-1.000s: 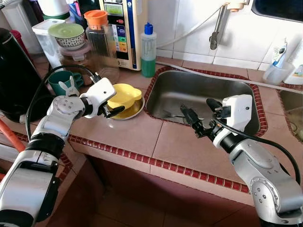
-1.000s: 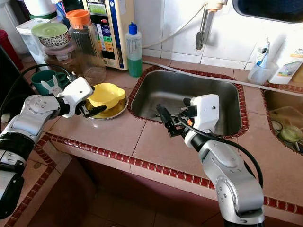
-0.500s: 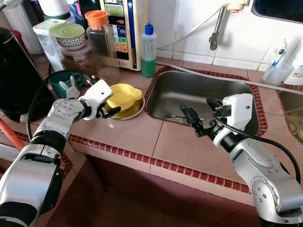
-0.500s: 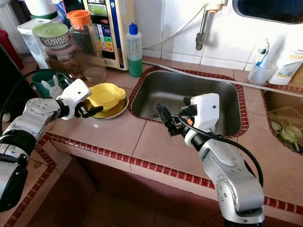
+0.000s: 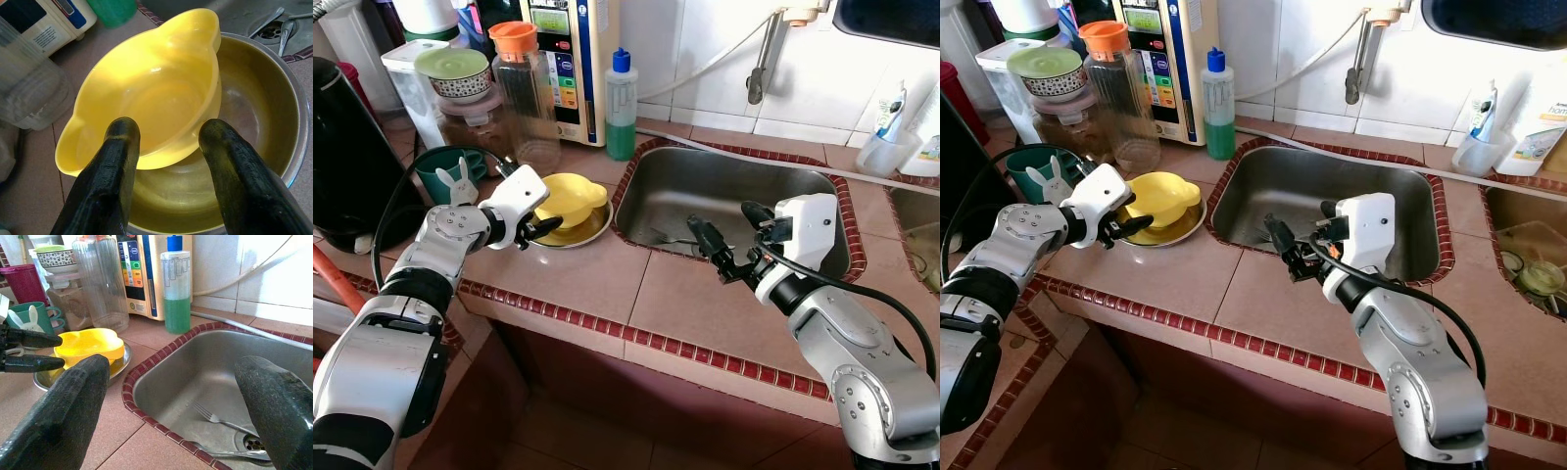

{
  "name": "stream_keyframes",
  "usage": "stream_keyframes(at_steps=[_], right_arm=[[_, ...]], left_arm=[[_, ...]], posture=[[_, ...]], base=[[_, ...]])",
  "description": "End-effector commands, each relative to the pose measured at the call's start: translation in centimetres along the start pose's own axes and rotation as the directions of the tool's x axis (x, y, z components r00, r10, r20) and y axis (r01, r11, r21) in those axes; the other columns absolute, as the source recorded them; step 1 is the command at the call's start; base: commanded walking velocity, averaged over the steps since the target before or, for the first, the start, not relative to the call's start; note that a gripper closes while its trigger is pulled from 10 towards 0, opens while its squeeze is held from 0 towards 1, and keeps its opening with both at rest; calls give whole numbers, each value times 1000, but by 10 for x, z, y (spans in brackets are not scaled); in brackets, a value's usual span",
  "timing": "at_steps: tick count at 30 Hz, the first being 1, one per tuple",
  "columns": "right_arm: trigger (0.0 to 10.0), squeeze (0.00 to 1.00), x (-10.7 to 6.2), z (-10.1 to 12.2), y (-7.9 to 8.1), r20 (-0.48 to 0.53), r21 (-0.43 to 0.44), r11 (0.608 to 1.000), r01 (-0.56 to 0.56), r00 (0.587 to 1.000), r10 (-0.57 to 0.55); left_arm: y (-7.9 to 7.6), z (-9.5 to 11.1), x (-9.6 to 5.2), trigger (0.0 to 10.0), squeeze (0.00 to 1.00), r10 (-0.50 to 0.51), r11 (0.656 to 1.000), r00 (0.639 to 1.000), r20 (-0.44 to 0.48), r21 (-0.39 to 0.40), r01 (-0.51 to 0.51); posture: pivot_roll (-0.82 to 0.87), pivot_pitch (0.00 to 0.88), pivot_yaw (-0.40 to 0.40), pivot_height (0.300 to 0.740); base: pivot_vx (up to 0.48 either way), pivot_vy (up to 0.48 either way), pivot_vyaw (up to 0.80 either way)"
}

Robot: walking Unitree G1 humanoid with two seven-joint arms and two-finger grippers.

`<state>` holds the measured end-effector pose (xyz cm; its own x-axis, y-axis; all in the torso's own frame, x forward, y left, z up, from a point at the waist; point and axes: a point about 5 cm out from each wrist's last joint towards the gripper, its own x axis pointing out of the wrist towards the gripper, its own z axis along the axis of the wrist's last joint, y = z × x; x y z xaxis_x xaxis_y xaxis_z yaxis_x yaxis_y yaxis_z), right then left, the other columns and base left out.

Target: Kitchen organization

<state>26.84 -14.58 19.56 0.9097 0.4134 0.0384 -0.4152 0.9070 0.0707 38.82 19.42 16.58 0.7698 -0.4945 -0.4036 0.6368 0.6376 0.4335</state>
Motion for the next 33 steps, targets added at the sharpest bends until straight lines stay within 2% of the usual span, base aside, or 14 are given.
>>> stream_keyframes(at_steps=[1, 26, 30, 33], right_arm=[[10000, 945, -2, 4, 0, 10, -10, 1000, 2, 1000, -2], [10000, 941, -1, 4, -1, 15, -8, 1000, 3, 1000, -3], [10000, 937, 0, 4, -1, 15, -8, 1000, 2, 1000, -2], [10000, 937, 0, 4, -1, 16, -8, 1000, 2, 1000, -2]], left_arm=[[6, 6, -1, 0, 0, 13, 1000, 1000, 15, 8, -14], [13, 9, -6, 0, 0, 48, 999, 998, 40, 23, -49], [15, 11, -8, 0, 0, 74, 997, 995, 63, 21, -76], [20, 17, -10, 0, 0, 132, 990, 986, 101, 36, -136]], posture=[[-25, 2, 39, 740], [-18, 0, 41, 740], [-18, 0, 39, 740], [-16, 0, 39, 740]], base=[[0, 0, 0], [0, 0, 0], [0, 0, 0], [0, 0, 0]])
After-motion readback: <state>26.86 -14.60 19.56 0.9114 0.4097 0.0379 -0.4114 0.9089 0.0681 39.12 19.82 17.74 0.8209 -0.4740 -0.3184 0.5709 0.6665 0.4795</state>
